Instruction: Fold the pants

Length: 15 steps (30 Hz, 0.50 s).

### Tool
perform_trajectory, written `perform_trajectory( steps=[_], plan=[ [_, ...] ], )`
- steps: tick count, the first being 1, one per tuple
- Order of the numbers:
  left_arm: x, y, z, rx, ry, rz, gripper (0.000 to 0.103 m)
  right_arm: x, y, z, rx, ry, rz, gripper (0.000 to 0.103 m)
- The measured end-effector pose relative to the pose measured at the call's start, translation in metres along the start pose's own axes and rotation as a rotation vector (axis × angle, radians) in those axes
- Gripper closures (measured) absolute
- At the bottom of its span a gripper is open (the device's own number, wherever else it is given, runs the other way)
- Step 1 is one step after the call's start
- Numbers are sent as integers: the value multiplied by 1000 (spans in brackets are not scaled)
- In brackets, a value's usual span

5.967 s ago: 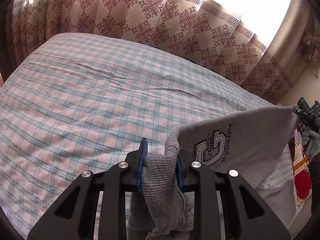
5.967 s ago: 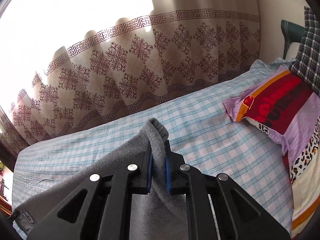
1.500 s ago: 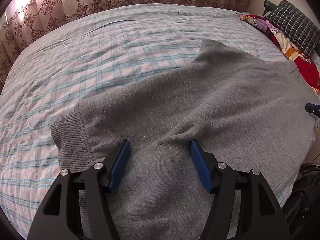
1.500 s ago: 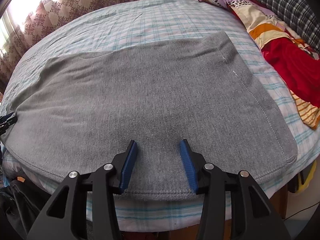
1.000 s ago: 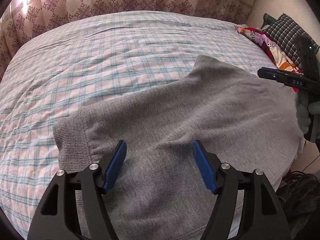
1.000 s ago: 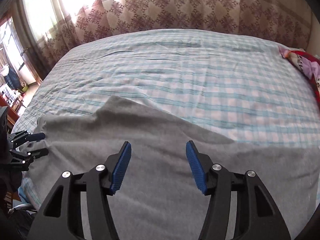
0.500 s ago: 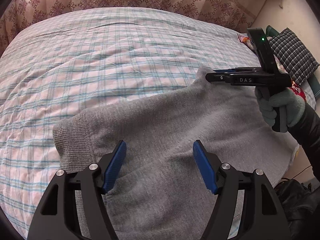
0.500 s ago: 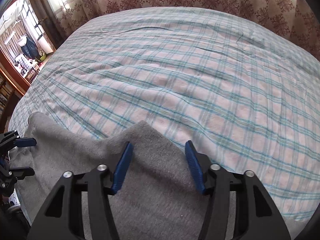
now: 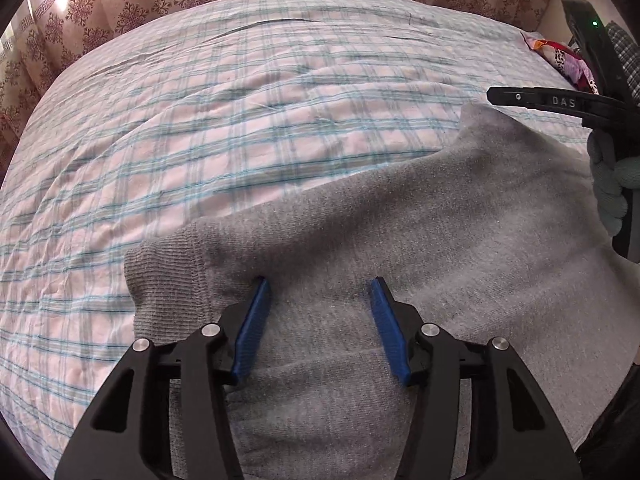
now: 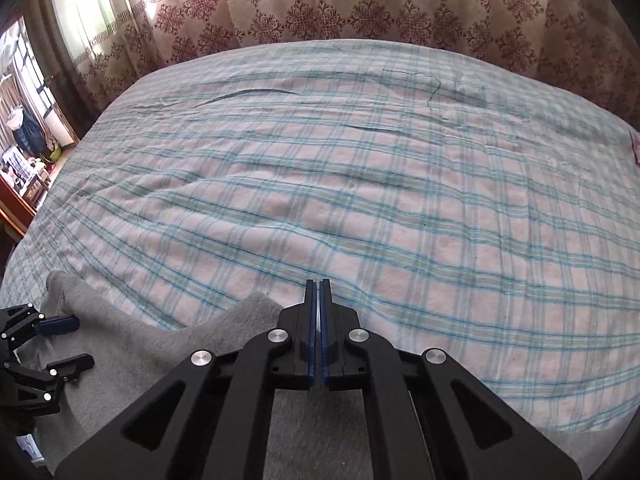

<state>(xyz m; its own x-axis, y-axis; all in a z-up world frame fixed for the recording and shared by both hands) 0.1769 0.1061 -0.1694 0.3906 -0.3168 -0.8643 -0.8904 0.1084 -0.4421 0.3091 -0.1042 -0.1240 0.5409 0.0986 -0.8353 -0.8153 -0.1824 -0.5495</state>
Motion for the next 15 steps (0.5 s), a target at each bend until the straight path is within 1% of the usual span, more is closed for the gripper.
perform_trajectory(
  steps=[1,2,4,6,8,11,12,13,15],
  plan=[
    [-1,-1,0,-7,-3,5,48,-8,3,-6,22,1,-14,66],
    [-2,-2,-1,-13,-7,11,48,-16,7,-14,35,10,-34,50],
    [-8,-6,-6,-6,-23,8,48,-30,19,-25,37,20,-47,49],
    [-17,-14,-17,33,-54,-11,44,-39,34,-44,62,49,-37,49],
    [-25,-24,-31,71,-49,-32,40,-46,48,-66,94,73,-23,49],
    [-31,-36,-61,124,-19,-56,38,-58,69,-100,132,131,-4,49],
    [-30,-38,-72,142,5,-59,38,-60,76,-112,138,159,8,49],
    [-28,-37,-83,155,37,-55,37,-63,83,-124,142,194,18,49],
    [-16,-32,-104,173,89,-20,37,-67,98,-150,151,254,39,49]
  ],
)
Point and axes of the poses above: each gripper's, at about its wrist camera, not at the fingertips, and x roughly the way its jaws point, z to its left, y to its underside, the point moved 8 cm from there along x, roughly the way its jaws point, and after that the axes turned 13 degrees about y, right-handed, at the moved point
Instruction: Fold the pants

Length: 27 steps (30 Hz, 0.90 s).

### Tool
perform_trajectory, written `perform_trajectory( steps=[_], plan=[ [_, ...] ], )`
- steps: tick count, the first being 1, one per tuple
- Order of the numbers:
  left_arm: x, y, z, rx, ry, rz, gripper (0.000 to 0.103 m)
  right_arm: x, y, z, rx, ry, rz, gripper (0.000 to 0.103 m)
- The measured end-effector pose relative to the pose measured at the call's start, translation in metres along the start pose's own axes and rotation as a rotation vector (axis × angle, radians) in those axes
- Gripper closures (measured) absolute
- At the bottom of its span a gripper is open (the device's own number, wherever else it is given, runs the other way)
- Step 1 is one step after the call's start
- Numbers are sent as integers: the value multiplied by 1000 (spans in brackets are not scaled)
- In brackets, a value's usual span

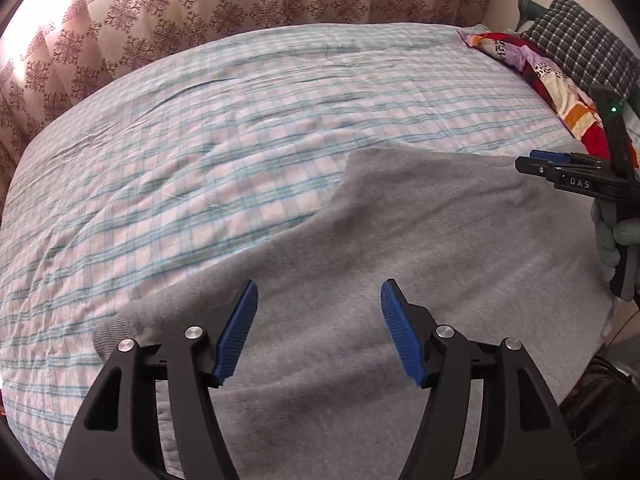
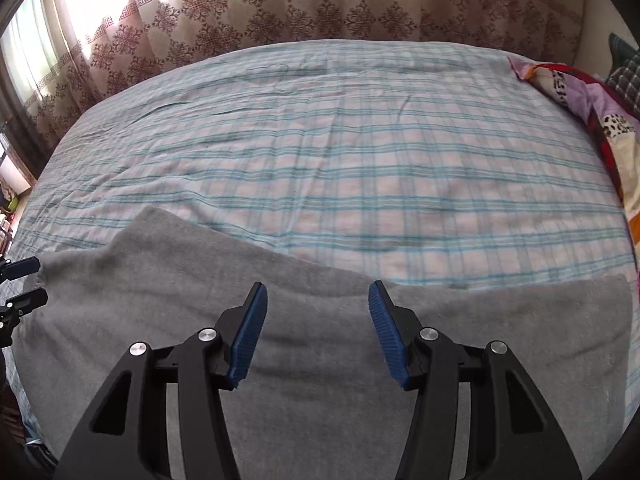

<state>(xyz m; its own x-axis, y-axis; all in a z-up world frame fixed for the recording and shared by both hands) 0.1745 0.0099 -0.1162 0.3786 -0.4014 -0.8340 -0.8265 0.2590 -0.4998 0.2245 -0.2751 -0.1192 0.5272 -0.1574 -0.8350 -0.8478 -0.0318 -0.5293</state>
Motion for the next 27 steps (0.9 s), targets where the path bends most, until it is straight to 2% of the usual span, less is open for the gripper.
perform_trajectory(
  steps=[3,5,7,9,13,17,22,27],
  plan=[
    [22,23,-15,23,8,75,37,12,21,-41,24,101,63,49],
    [36,43,-15,13,-9,117,37,21,35,-56,34,106,106,44],
    [39,52,-19,60,-36,79,36,22,43,-59,26,90,91,42],
    [39,52,-20,68,-53,76,36,22,43,-57,11,106,81,41],
    [36,37,-19,11,-49,95,35,10,36,-56,27,107,45,41],
    [30,7,-39,26,-5,39,35,-8,26,-74,80,126,-4,41],
    [50,-31,-72,89,37,12,31,-5,22,-122,161,200,-17,41],
    [91,-55,-88,113,60,60,31,13,31,-176,248,278,4,42]
  ],
)
Point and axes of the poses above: each gripper's, at about its wrist camera, not at the fingertips, and x roughly the way its jaws point, z to its left, y to its underside, the point moved 8 cm from there along x, roughly the way its jaws point, and after that the axes turned 13 degrees about y, right-handed, at the moved point
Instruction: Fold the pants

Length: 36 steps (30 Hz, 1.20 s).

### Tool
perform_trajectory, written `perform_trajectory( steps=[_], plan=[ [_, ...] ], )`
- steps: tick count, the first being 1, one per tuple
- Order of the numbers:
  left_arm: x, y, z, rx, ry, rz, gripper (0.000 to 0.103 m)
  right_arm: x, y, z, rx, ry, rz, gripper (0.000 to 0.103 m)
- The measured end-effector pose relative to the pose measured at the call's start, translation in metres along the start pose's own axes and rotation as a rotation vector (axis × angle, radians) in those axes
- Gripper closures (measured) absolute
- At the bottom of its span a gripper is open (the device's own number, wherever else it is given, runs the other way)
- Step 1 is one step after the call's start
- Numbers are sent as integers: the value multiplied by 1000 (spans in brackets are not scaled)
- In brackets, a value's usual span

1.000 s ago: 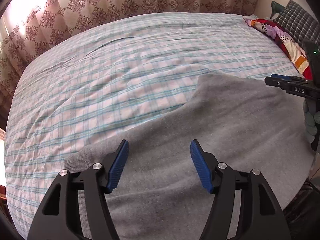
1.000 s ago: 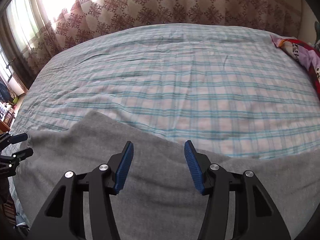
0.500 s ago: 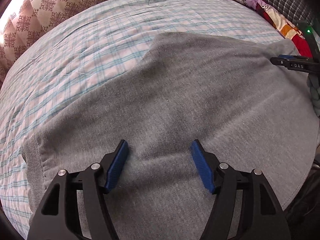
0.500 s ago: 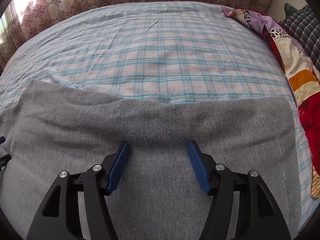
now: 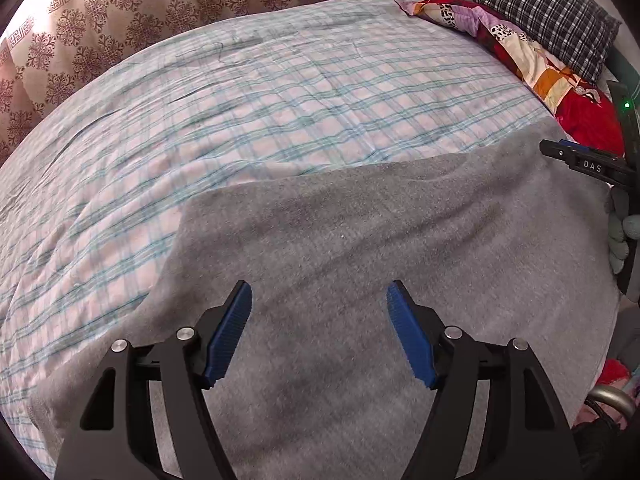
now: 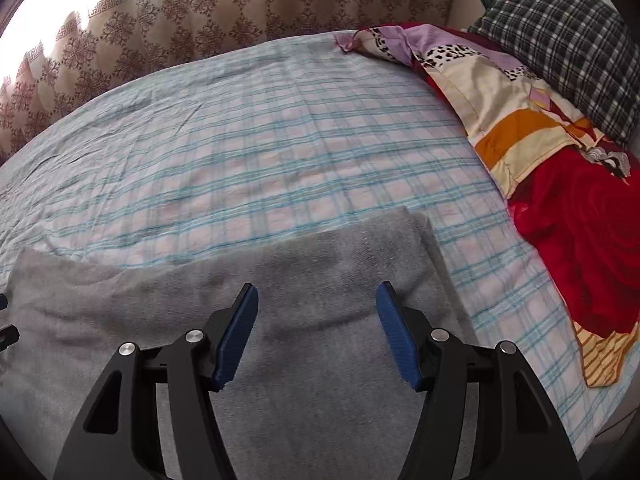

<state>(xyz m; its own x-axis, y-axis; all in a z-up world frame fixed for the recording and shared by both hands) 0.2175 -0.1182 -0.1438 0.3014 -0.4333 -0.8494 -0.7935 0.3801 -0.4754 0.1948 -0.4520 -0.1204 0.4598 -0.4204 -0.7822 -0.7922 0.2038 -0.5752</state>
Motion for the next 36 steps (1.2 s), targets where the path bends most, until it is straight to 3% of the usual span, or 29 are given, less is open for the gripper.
perform_trajectory(
  steps=[4,5,9,13,15,19,23,27,31,36],
  plan=[
    [23,-8,8,-9,-35,34,31,2,1,-19,97,-122,15,47],
    [25,-9,11,-15,-36,35,26,-2,-2,-22,112,-148,5,47],
    [30,-11,15,-21,-44,19,22,-12,-13,-43,133,-160,-49,46],
    [30,-17,16,-39,-48,-2,21,-2,-22,-57,179,-211,-25,47],
    [29,-21,16,-46,-54,-11,21,5,-25,-57,199,-258,0,58],
    [30,-29,18,-53,-65,-18,21,9,-33,-48,180,-324,5,61],
    [35,-32,18,-48,-83,-11,21,31,-33,-41,126,-273,56,64],
    [39,-36,19,-45,-95,-18,19,42,-29,-38,142,-303,87,65],
    [41,-40,20,-46,-100,-20,18,34,-27,-33,108,-296,64,88],
    [39,-49,18,-52,-89,-43,18,22,-32,-47,147,-212,0,94]
  ],
)
Point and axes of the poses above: each gripper's, at about its wrist camera, not at the fingertips, and x roughly the way its jaws point, z to its left, y to its underside, the point moved 8 cm from there along x, roughly the way its jaws point, and after that the axes turned 13 degrees about y, right-handed, at the moved point
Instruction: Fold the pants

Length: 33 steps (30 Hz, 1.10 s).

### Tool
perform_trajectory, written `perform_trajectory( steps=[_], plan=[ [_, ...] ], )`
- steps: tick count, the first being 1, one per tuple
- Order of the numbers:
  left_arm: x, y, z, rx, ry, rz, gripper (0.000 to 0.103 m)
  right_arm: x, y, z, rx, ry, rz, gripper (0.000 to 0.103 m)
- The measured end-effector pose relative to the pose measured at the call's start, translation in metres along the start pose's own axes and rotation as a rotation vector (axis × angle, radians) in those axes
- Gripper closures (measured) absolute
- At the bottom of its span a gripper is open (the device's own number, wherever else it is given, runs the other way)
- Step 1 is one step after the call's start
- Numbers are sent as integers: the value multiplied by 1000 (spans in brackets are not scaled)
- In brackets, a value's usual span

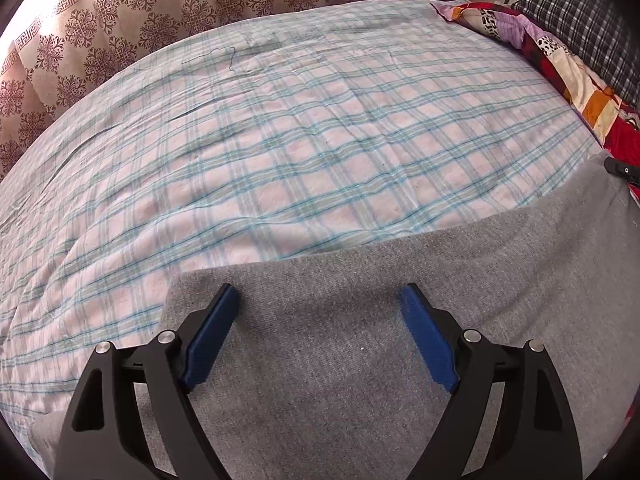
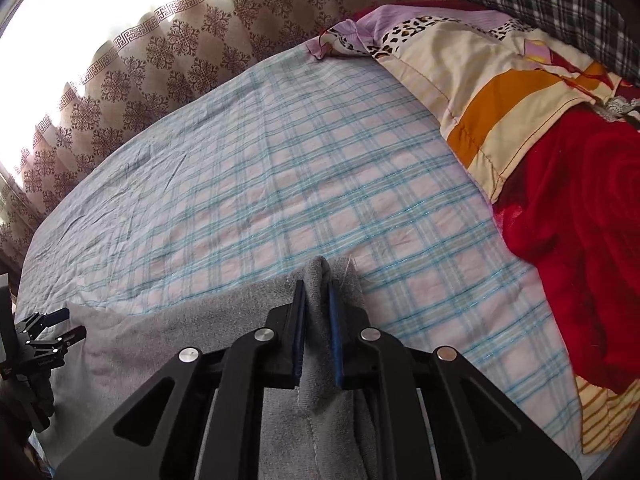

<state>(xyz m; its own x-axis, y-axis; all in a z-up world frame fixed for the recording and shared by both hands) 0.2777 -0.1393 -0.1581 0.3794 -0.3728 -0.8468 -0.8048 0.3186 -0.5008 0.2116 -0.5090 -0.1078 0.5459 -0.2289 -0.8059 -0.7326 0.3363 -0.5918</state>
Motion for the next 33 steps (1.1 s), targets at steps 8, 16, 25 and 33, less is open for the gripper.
perform_trajectory(
  steps=[8,16,25,33],
  plan=[
    [20,-4,2,6,-60,7,12,9,-1,-7,11,8,-3,86],
    [-6,-9,-5,-51,-28,-41,12,-64,20,-34,30,15,-99,73],
    [-24,-7,-78,10,102,-71,12,-42,77,-24,-33,0,23,74],
    [-1,20,-123,154,67,24,12,-90,69,-61,115,-75,-44,67]
  ],
)
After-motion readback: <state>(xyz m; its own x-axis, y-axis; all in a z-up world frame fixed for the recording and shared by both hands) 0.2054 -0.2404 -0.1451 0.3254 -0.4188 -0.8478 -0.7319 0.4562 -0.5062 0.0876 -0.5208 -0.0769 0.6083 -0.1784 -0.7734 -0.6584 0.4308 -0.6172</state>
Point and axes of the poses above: each gripper's, at about its wrist camera, not at the fingertips, and x roughly the way its jaws point, z to its left, y to its underside, the point moved 8 cm from there along x, roughly the way its jaws point, and after that the axes turned 13 degrees about y, right-handed, at the moved point
